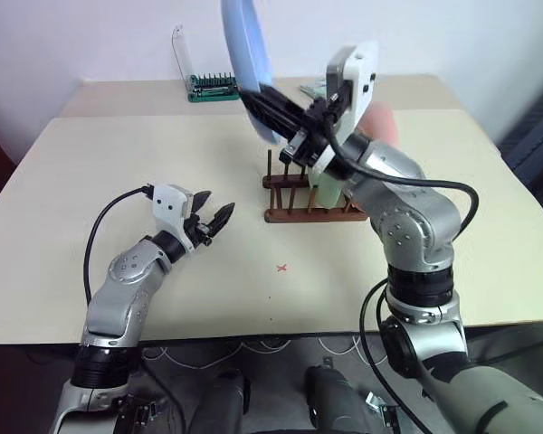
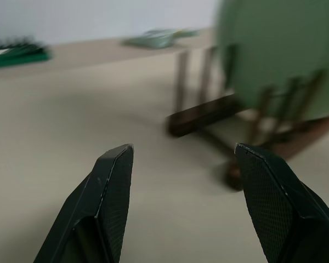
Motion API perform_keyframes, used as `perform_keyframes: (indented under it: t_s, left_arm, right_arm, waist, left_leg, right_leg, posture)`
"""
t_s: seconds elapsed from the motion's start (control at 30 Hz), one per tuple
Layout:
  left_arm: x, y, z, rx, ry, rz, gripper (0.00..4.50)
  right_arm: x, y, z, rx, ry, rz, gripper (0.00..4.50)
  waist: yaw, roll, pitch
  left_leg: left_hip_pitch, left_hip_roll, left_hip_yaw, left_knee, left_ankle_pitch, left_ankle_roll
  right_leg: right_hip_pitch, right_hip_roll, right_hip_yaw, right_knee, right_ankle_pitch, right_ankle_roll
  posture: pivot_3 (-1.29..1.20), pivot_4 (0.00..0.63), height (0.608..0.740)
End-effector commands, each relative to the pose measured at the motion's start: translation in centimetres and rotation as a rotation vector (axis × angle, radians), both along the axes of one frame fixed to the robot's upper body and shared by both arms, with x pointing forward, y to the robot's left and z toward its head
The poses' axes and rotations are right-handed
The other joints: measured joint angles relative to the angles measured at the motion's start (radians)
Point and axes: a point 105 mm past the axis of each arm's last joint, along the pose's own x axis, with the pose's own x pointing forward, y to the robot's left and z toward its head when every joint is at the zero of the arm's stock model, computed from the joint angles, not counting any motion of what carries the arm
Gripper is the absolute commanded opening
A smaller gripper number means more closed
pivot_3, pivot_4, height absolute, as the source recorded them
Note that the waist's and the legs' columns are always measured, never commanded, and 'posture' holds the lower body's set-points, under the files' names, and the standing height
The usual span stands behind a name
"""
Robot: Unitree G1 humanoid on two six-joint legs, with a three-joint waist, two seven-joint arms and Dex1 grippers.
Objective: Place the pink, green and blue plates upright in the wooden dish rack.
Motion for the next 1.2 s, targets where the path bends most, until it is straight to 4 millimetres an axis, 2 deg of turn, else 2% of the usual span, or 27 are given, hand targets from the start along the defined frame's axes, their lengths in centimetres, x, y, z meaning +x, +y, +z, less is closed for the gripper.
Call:
perform_keyframes:
  t_s: [0.03, 0.47, 1.07, 1.17, 1.2]
  left_arm:
    - [-2.7, -2.7, 0.1, 0.009, 0.012, -0.206, 2.99]
    - [-3.4, -2.7, -0.6, 0.032, 0.032, -0.240, 2.99]
    - [-3.2, -3.8, 0.0, 0.033, 0.022, -0.248, 2.99]
    - [-3.2, -3.7, 0.1, 0.035, 0.021, -0.241, 3.07]
    - [-3.2, -3.7, 0.1, 0.035, 0.021, -0.240, 3.07]
  right_arm:
    - [-0.8, 0.0, 0.4, 0.078, 0.107, 0.045, 0.00]
    - [1.7, -1.5, -0.5, 0.197, 0.343, -0.006, 0.00]
    - [4.0, -1.9, -3.7, 0.180, 0.600, -0.099, 0.00]
    - [4.1, -1.9, -3.8, 0.177, 0.608, -0.107, 1.01]
    - [4.1, -1.9, -3.8, 0.178, 0.609, -0.108, 1.47]
  waist:
    - [-0.006, 0.001, 0.000]
    - [-0.019, 0.001, 0.000]
    - [-0.019, 0.002, 0.000]
    - [-0.019, 0.002, 0.000]
    - [-0.019, 0.002, 0.000]
  left_leg:
    - [0.000, 0.000, 0.002, -0.001, 0.000, 0.000]
    - [-0.001, 0.000, 0.004, 0.001, 0.000, 0.000]
    - [-0.001, 0.000, 0.004, 0.001, 0.000, 0.000]
    - [-0.001, 0.000, 0.004, 0.001, 0.000, 0.000]
    - [-0.001, 0.000, 0.004, 0.001, 0.000, 0.000]
  right_leg:
    - [-0.002, 0.000, 0.002, 0.002, 0.000, 0.000]
    - [-0.006, 0.000, 0.004, 0.008, 0.000, 0.000]
    - [-0.006, 0.000, 0.004, 0.008, 0.000, 0.000]
    - [-0.006, 0.000, 0.004, 0.008, 0.000, 0.000]
    - [-0.006, 0.000, 0.004, 0.008, 0.000, 0.000]
  posture:
    - [0.00, 0.150, 0.740]
    - [0.00, 0.150, 0.740]
    - [0.00, 0.150, 0.740]
    - [0.00, 0.150, 0.740]
    - [0.00, 0.150, 0.740]
